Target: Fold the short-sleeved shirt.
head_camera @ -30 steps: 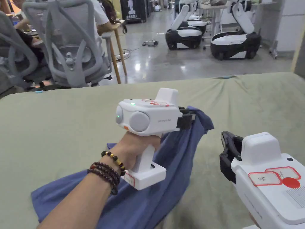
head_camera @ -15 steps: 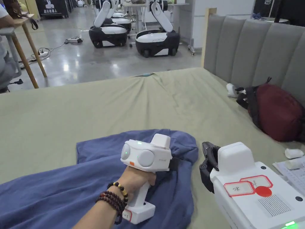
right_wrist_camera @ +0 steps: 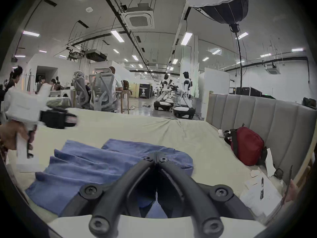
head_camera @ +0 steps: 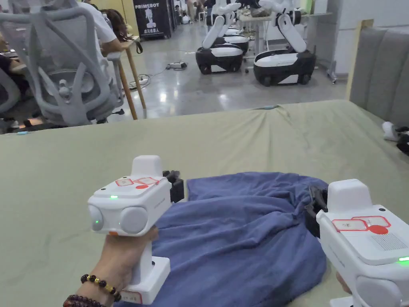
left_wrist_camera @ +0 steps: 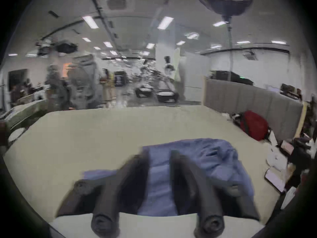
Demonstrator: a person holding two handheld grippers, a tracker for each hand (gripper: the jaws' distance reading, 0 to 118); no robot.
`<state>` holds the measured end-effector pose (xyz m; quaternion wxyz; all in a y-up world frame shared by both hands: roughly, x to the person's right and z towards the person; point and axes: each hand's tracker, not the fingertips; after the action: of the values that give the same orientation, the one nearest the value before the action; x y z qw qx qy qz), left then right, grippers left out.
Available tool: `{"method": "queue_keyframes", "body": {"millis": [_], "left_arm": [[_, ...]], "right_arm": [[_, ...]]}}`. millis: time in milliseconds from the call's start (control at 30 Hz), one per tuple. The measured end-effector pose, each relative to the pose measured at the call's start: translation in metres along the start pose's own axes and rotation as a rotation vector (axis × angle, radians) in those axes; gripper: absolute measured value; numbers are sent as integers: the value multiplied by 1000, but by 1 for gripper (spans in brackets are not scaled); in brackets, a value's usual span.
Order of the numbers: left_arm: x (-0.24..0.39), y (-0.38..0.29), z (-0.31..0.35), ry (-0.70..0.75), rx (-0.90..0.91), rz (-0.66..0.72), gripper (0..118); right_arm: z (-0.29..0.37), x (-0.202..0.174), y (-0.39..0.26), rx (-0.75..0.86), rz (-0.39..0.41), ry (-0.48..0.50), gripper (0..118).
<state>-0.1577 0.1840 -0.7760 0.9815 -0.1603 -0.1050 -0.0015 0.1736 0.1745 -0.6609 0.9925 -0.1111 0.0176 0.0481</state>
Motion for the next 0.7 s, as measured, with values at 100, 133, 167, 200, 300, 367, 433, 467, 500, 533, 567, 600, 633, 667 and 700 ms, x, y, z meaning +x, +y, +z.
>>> {"method": "queue_keyframes", "body": {"millis": [100,133,167,200,300,367,433,467,500,533,567,600,633,667,700], "left_arm": [[-37,-12,30,158,-30,-51,0],[-47,-14,33,145,-54,-42,0],[-58,-15,36,135,-80,-15,0],[-62,-16,35,133,-91,8,0],[-75,-17,24,135,-108,37,0],[-80,-18,1,155,-138,38,7],[-90,-22,-33,195,-223,44,58],[-98,-26,-57,206,-278,46,80],[-105,-32,-77,186,-326,47,95],[-110,-38,-94,186,-355,52,105],[-115,-43,-111,192,-386,36,104],[-116,-48,-124,217,-406,22,104],[-119,-52,-137,216,-436,19,103],[-123,-55,-149,204,-463,28,103],[-127,-58,-159,194,-478,44,102]], "right_arm": [[3,-14,2,3,1,33,1],[-3,-18,0,5,1,47,1],[-4,-21,0,6,4,54,1],[-5,-24,1,6,7,59,1],[-10,-31,3,5,14,70,1],[-16,-32,3,-1,13,72,1],[-26,-31,0,-7,17,71,1],[-31,-31,-1,-11,21,66,1],[-37,-29,-2,-14,26,66,1],[-42,-27,-7,-18,30,62,1],[-47,-25,-9,-25,34,55,1],[-52,-23,-11,-30,37,53,1],[-56,-21,-14,-34,41,54,1],[-58,-19,-17,-43,43,49,1],[-63,-17,-21,-52,45,46,1]]}}
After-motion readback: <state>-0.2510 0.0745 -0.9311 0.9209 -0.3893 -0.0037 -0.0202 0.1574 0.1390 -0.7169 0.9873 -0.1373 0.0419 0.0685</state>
